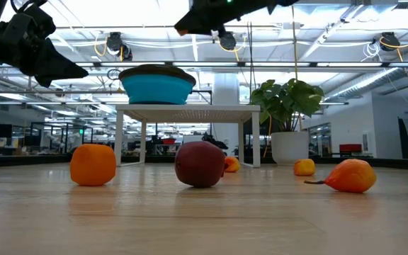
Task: Pick & Place Fruit
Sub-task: Put the peach in the blue strainer bowl on the shelf
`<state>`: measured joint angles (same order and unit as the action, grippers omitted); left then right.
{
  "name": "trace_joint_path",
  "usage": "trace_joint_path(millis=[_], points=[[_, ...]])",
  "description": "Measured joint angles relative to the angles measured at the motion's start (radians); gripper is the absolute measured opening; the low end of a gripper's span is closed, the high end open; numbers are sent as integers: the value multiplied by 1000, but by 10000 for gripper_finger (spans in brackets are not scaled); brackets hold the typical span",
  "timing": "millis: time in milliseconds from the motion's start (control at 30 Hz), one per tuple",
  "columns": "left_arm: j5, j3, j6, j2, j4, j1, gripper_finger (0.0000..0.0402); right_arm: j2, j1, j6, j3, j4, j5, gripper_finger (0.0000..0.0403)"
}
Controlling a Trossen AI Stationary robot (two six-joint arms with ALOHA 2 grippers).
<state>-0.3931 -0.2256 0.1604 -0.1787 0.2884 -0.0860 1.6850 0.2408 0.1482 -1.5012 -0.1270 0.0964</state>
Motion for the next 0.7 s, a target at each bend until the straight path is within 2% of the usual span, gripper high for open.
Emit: trace_joint_path(millis=[200,333,700], points=[[0,0,0,0,0,0,21,72,45,-6,-104,126,-69,105],[0,0,0,0,0,0,21,109,67,-8,-132,120,-125,105],[0,0,0,0,-1,0,21,162,81,3,-134,119,-155,105]])
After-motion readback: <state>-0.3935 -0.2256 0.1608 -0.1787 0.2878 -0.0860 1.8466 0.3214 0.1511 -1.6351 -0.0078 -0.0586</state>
